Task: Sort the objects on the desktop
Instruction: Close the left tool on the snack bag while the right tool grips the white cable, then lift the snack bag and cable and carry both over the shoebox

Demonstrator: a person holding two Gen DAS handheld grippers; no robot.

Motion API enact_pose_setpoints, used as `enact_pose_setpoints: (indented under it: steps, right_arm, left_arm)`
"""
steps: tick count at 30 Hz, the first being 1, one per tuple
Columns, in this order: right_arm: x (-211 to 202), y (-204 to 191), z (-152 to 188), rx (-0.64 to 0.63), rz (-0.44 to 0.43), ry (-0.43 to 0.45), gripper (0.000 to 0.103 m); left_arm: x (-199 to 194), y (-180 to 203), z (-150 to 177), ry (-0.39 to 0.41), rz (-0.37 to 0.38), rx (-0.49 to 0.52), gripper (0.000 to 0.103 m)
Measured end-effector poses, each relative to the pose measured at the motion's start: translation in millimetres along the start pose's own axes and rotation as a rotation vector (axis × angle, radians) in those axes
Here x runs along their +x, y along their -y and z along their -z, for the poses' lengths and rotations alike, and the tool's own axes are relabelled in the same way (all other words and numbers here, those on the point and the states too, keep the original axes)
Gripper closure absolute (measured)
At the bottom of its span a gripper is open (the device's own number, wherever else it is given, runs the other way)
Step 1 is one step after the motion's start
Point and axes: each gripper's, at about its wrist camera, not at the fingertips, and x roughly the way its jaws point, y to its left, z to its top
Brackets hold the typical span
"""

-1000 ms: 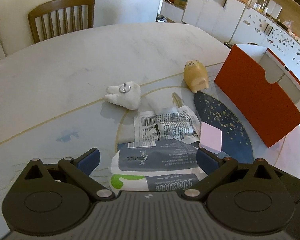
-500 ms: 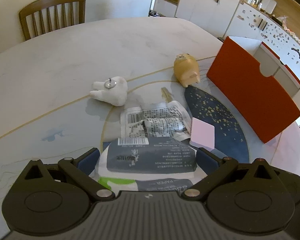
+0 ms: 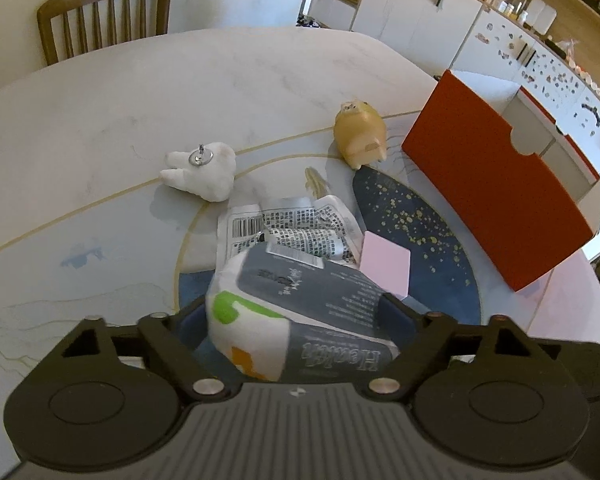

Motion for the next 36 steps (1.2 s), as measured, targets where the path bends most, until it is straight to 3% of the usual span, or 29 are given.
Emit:
enact_pose_setpoints:
  steps: [2, 6, 10, 14, 22, 25, 26, 29, 31, 36]
  right_arm:
    - [-4.9, 3.8, 4.6, 0.005, 0.007, -0.003, 0.069]
    - [-12.2, 12.8, 11.9, 0.022, 0.026, -0.012, 0.069]
    - [-19.2, 22.9, 18.1, 0.041, 0.048, -0.022, 0.070]
    - [-27.6, 33.7, 27.3, 0.059, 0.070, -0.029, 0.070]
    - [-40.8, 61.0, 43.3, 0.094, 0.107, -0.044, 0.071]
    - [-43.9, 68.8, 49.8, 0.110, 0.111, -0.047, 0.071]
    - [-44.3, 71.0, 51.4, 0.112, 0.112, -0.047, 0.071]
    - [-46.2, 76.2, 56.6, 0.119, 0.110, -0.046, 0.071]
    - [-48.3, 77.7, 59.8, 0.121, 0.111, -0.046, 0.070]
    - [-50.8, 80.9, 63.5, 0.121, 0.109, -0.047, 0.070]
  left_arm:
    - [-1.1, 0.0, -1.0, 0.003, 0.008, -0.013, 0.032]
    - [-4.2, 2.0, -2.3, 0.010, 0.012, -0.046, 0.058]
    - [-8.7, 5.8, -2.5, 0.027, 0.022, -0.078, 0.071]
    - [-14.3, 8.7, -1.4, 0.053, 0.029, -0.110, 0.090]
    - [-14.5, 10.9, 6.2, 0.042, 0.076, -0.172, 0.093]
    - [-15.2, 13.2, 6.6, 0.034, 0.099, -0.188, 0.088]
    - [-16.5, 15.7, 6.5, 0.039, 0.090, -0.178, 0.079]
    - [-17.2, 20.6, 5.5, 0.035, 0.118, -0.175, 0.013]
    - [-17.1, 24.6, 4.5, 0.039, 0.131, -0.171, 0.012]
    - [3.9, 35.2, 7.0, -0.069, 0.158, -0.192, 0.012]
